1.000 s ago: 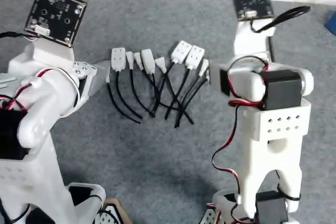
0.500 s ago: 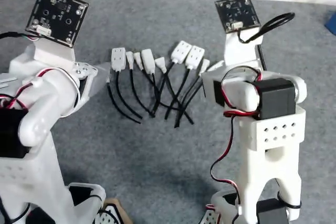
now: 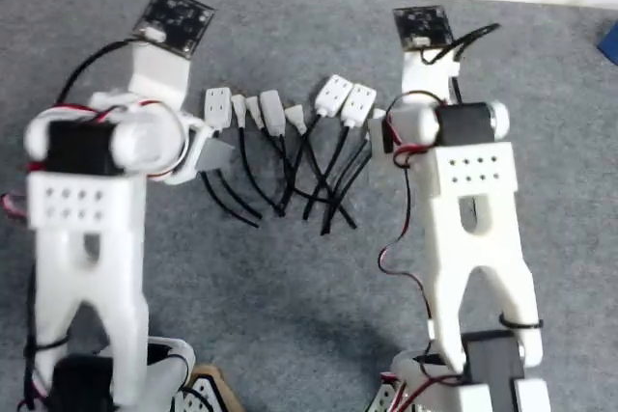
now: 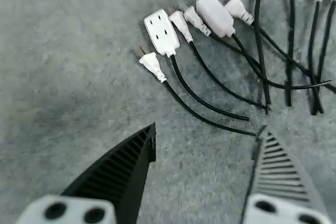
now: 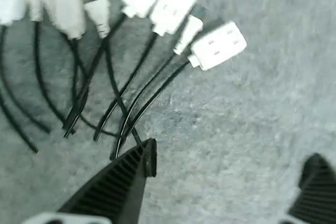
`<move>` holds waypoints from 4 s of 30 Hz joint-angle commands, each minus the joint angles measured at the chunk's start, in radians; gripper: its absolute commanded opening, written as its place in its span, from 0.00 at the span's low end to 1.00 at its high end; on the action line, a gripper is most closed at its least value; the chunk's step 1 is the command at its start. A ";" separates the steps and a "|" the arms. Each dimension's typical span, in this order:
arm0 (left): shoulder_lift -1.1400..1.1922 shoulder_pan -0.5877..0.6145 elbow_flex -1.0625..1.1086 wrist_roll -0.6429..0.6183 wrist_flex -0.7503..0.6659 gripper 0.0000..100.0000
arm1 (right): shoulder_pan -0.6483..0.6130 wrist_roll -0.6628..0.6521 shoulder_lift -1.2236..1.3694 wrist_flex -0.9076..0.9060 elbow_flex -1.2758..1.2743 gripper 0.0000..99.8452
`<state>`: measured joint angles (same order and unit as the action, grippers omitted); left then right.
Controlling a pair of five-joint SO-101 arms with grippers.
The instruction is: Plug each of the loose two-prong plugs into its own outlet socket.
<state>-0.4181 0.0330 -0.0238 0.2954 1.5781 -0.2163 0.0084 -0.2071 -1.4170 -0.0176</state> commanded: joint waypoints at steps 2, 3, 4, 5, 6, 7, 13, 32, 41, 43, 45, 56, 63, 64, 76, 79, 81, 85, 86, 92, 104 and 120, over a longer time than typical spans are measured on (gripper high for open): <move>0.114 -0.007 0.065 0.003 -0.187 0.27 | 0.045 0.121 0.004 0.039 -0.008 0.45; 0.148 -0.012 0.064 0.008 -0.207 0.27 | 0.064 0.115 -0.001 0.038 -0.021 0.45; 0.185 -0.027 0.061 0.009 -0.232 0.27 | 0.093 0.101 -0.012 0.038 -0.036 0.45; 0.223 -0.045 0.051 0.009 -0.253 0.27 | 0.125 0.086 -0.027 0.038 -0.059 0.45; 0.269 -0.062 0.039 0.011 -0.270 0.28 | 0.166 0.071 -0.045 0.039 -0.091 0.45; 0.318 -0.081 0.019 0.011 -0.287 0.28 | 0.209 0.058 -0.070 0.041 -0.128 0.45; 0.659 -0.234 -0.289 0.009 -0.310 0.28 | 0.312 -0.025 -0.372 0.079 -0.469 0.45; 1.440 -0.615 -1.288 0.224 -0.232 0.28 | 0.318 -0.068 -0.888 0.331 -1.098 0.45; 1.598 -0.596 -1.362 0.250 -0.402 0.28 | 0.317 -0.072 -0.892 0.328 -1.099 0.45; 1.616 -0.588 -1.360 0.250 -0.436 0.28 | 0.312 -0.072 -0.892 0.326 -1.099 0.45; 1.636 -0.587 -1.360 0.250 -0.460 0.28 | 0.312 -0.072 -0.892 0.326 -1.099 0.45; 1.748 -0.541 -1.362 0.252 -0.526 0.27 | 0.311 -0.072 -0.892 0.323 -1.099 0.45; 1.755 -0.535 -1.359 0.318 -0.523 0.22 | 0.311 -0.072 -0.892 0.323 -1.099 0.45; 1.755 -0.535 -1.359 0.318 -0.519 0.21 | 0.311 -0.072 -0.892 0.323 -1.099 0.45; 1.678 -0.601 -1.494 0.321 -0.104 0.00 | 0.311 -0.074 -0.889 0.323 -1.099 0.45; 1.650 -0.642 -1.580 0.315 0.114 0.01 | 0.311 -0.074 -0.888 0.325 -1.096 0.45; 1.633 -0.671 -1.607 0.299 0.229 0.01 | 0.311 -0.074 -0.886 0.323 -1.093 0.45; 1.572 -0.659 -1.535 0.250 0.219 0.00 | 0.317 -0.074 -0.885 0.302 -1.073 0.45; 1.549 -0.659 -1.494 0.247 0.219 0.00 | 0.318 -0.074 -0.885 0.292 -1.063 0.45; 1.198 -0.662 -1.084 0.163 0.219 0.00 | 0.317 -0.074 -0.842 0.237 -1.012 0.45; 0.232 -0.585 0.096 0.215 0.083 0.00 | 0.311 -0.074 -0.549 0.266 -0.966 0.45; 0.051 -0.452 0.739 0.364 -0.304 0.01 | 0.309 -0.069 -0.549 0.266 -0.961 0.45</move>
<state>-0.3276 -0.3353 0.7127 0.6467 1.2789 0.0905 -0.0545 -0.7580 -1.1653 -1.0242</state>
